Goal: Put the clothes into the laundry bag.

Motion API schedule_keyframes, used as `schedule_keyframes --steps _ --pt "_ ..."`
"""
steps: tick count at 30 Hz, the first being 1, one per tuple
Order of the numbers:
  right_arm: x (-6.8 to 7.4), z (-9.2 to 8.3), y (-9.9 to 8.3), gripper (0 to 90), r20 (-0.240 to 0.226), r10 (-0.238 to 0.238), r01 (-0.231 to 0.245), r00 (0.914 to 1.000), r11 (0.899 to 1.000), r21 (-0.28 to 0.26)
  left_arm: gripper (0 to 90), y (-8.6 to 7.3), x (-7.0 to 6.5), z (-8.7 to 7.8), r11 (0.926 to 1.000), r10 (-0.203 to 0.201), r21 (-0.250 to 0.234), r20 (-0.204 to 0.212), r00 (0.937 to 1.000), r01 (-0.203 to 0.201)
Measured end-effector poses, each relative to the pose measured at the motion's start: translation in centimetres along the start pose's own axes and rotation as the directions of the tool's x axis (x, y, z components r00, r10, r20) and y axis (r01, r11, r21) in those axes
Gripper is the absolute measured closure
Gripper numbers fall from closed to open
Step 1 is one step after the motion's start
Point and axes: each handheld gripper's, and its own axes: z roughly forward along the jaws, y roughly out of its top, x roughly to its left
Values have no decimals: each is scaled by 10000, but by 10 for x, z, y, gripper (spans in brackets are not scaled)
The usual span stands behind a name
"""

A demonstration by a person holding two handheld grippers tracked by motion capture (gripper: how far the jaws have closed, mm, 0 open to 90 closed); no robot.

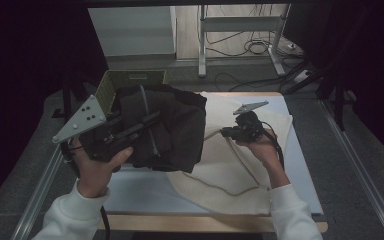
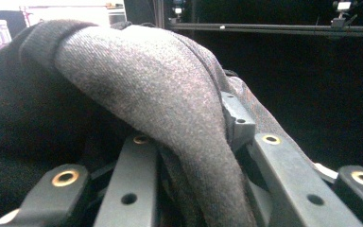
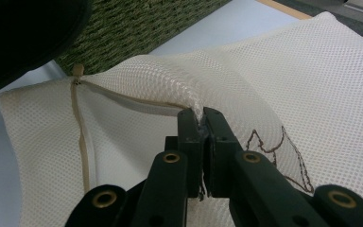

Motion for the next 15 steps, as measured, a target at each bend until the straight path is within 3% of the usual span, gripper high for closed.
schedule_keyframes --steps 15 --pt "-2 -2 -1 869 41 108 -107 9999 9999 -80 722 -2 -17 6 9999 -97 57 757 9971 93"
